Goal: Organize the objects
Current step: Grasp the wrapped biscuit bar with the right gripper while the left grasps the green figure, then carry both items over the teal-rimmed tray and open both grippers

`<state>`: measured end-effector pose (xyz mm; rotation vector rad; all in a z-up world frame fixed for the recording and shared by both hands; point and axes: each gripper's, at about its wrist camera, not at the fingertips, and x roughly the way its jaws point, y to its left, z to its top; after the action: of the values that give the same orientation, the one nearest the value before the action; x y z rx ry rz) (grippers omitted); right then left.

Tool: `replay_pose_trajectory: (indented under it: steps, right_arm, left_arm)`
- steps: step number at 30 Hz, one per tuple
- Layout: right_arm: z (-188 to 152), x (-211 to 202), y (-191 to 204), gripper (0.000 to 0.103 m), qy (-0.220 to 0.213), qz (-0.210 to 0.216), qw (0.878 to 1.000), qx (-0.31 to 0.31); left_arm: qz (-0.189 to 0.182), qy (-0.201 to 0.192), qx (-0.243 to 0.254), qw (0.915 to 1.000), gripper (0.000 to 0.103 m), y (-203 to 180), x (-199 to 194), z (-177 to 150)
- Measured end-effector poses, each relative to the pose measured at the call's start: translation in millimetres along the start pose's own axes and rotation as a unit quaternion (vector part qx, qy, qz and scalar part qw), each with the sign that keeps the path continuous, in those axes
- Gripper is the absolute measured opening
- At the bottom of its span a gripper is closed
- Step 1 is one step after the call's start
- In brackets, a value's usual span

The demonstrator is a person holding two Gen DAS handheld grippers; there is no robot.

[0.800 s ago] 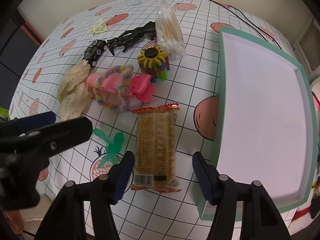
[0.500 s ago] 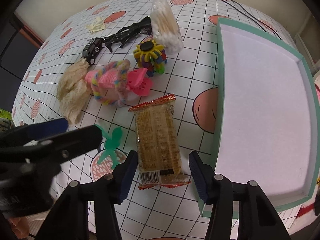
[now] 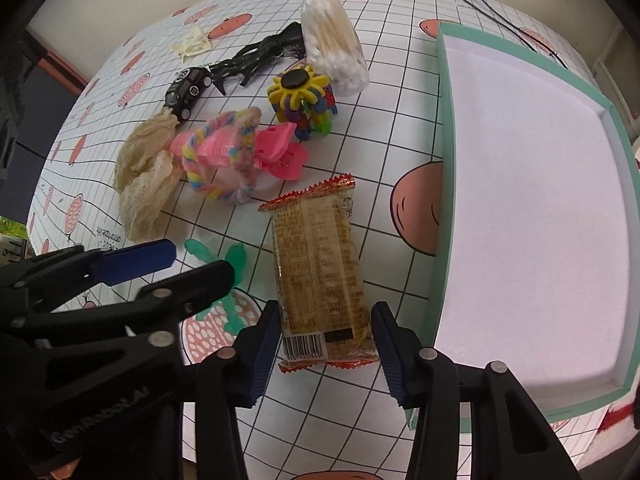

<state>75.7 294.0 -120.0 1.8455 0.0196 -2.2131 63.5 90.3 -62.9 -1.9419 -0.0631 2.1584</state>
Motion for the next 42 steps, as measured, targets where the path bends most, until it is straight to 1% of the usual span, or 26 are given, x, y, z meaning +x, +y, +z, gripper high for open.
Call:
replay_pose_trajectory:
  steps: [2,5,9,13,16,23,24,32,38,42]
  right_arm:
    - [0.4,-0.4,0.5,0.047,0.001,-0.001,1.0,-0.002]
    - [1.1,-0.4,1.7,0.047,0.002,-0.003,1.0,-0.006]
    - [-0.1,-0.3,3.0,0.047,0.002,-0.008,1.0,-0.012]
    - [1.4,-1.2,3.9,0.047,0.0,-0.011,1.0,-0.014]
    - [2.3,-1.4,6.3,0.047,-0.002,-0.018,1.0,-0.021]
    - [5.0,-3.1,8.8,0.047,-0.004,-0.024,0.999,-0.029]
    - [5.7,-3.8,8.4,0.046,-0.004,-0.024,0.999,-0.027]
    - [10.6,-10.9,5.2,0.043,-0.009,-0.019,1.0,-0.022]
    - [15.6,-22.1,4.6,0.042,-0.023,-0.013,0.999,-0.021]
    - [18.8,-32.3,2.4,0.042,-0.034,-0.007,0.999,-0.016]
  left_arm:
    - [0.006,0.001,0.006,1.0,0.05,-1.9,-0.2,-1.1]
    - [0.004,0.005,0.007,0.9999,0.05,-3.0,0.1,-2.6]
    - [0.011,0.005,0.014,0.9998,0.046,-5.4,-2.4,-4.5]
    - [0.019,0.006,0.017,0.9997,0.046,-5.3,-5.8,-6.5]
    - [0.012,0.008,0.014,0.9998,0.046,-4.4,-8.0,-7.6]
    - [0.032,0.0,0.031,0.999,0.044,-9.2,-20.9,-13.4]
    - [0.029,0.0,0.032,0.9991,0.042,-9.4,-23.2,-14.5]
    - [0.016,0.001,0.025,0.9996,0.041,-3.6,-43.3,-22.8]
    - [0.004,0.002,0.015,0.9999,0.039,0.9,-62.1,-29.5]
    - [-0.002,-0.006,0.012,0.9999,0.039,3.0,-79.5,-34.3]
